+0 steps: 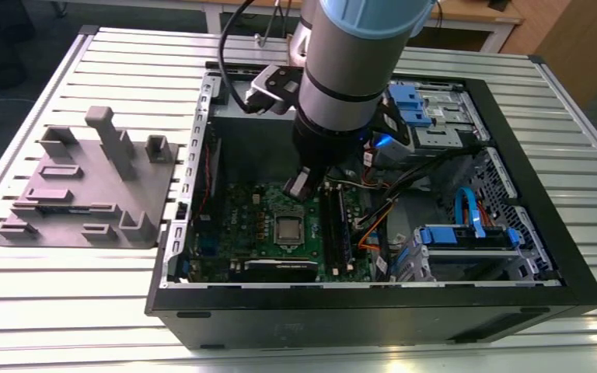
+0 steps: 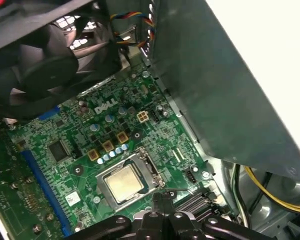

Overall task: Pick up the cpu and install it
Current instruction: 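Close the cpu cover, then install the first cpu locking lever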

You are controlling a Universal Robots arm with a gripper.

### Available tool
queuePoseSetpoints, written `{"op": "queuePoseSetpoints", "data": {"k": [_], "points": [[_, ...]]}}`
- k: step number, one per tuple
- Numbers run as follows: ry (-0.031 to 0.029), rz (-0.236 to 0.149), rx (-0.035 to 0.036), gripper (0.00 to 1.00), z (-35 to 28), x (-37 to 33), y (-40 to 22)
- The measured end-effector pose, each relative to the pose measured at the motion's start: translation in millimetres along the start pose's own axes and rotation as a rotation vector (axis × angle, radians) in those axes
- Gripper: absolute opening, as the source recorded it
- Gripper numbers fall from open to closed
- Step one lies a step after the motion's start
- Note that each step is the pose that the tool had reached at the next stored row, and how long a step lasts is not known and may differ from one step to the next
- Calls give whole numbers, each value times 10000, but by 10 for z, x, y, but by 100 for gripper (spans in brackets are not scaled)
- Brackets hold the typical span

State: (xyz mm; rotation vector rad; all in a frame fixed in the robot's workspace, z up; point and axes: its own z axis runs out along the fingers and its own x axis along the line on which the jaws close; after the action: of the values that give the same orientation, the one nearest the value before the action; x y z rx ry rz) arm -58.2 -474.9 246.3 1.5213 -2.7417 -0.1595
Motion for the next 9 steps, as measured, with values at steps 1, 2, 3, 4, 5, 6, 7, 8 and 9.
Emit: {"op": "queuePoseSetpoints", "data": {"k": [1,2,3,4,5,6,7,8,9], "points": [[1,-6,0,10,0,4,-1],[1,-8,0,10,0,4,-1],[2,-17,-1,10,-1,5,-1],[3,-28,-1,10,0,5,-1],[3,-30,-1,10,0,5,-1],[3,-31,-2,10,0,6,-1],[3,-33,-2,10,0,5,-1],[3,-34,-2,10,0,6,-1],[4,-36,-2,10,-1,6,-1]]}}
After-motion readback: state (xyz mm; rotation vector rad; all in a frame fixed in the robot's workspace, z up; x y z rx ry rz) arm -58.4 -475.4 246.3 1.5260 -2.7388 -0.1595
